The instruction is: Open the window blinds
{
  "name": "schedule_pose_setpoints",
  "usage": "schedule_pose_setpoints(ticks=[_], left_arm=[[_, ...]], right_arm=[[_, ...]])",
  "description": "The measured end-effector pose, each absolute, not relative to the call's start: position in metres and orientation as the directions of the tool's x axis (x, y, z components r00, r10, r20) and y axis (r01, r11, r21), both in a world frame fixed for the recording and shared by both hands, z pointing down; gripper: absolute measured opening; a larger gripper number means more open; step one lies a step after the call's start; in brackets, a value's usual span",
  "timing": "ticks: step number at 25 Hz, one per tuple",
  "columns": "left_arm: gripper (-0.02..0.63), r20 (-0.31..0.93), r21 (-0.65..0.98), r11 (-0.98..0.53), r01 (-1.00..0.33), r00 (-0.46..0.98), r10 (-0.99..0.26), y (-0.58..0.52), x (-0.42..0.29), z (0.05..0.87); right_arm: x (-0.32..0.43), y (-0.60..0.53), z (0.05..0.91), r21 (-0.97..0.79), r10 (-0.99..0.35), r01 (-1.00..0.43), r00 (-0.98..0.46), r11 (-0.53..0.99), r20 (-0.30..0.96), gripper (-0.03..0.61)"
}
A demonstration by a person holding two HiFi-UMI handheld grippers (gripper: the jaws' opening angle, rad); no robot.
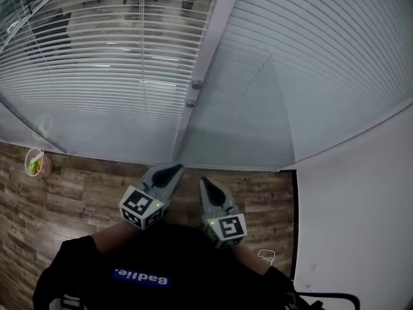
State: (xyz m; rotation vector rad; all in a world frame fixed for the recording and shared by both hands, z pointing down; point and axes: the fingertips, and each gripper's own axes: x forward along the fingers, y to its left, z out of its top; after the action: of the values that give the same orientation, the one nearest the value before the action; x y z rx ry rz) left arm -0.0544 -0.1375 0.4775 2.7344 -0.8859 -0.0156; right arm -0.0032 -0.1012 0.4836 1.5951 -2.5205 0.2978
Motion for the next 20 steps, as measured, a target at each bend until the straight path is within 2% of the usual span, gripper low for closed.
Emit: schedule_pose_setpoints(ticks=[10, 12, 17, 20], left_arm=[[0.002, 0.085, 0.114, -0.720, -0.685, 0.728, -0.680, -0.208, -0.055, 0.467], [0.035, 0.096, 0.094, -0.701, -0.707, 0.707, -0.700, -0.218, -0.055, 0.467], [0.057, 0.126, 0.036, -0.652, -0.757, 0.651, -0.749, -0.238, -0.061, 0.468], [0.072, 0.150, -0.063, -0.619, -0.783, 0.606, -0.781, -0.256, -0.055, 0.467]], right_arm=[[0.021, -0.121, 0.489, -0.066, -0.860, -0.896, -0.441, 0.440, 0.258, 0.005], [0.027, -0.128, 0.483, -0.067, -0.858, -0.891, -0.451, 0.449, 0.244, 0.005], [0.037, -0.137, 0.473, -0.062, -0.849, -0.880, -0.472, 0.471, 0.238, 0.005], [0.048, -0.141, 0.480, -0.060, -0.840, -0.872, -0.484, 0.485, 0.247, 0.005]])
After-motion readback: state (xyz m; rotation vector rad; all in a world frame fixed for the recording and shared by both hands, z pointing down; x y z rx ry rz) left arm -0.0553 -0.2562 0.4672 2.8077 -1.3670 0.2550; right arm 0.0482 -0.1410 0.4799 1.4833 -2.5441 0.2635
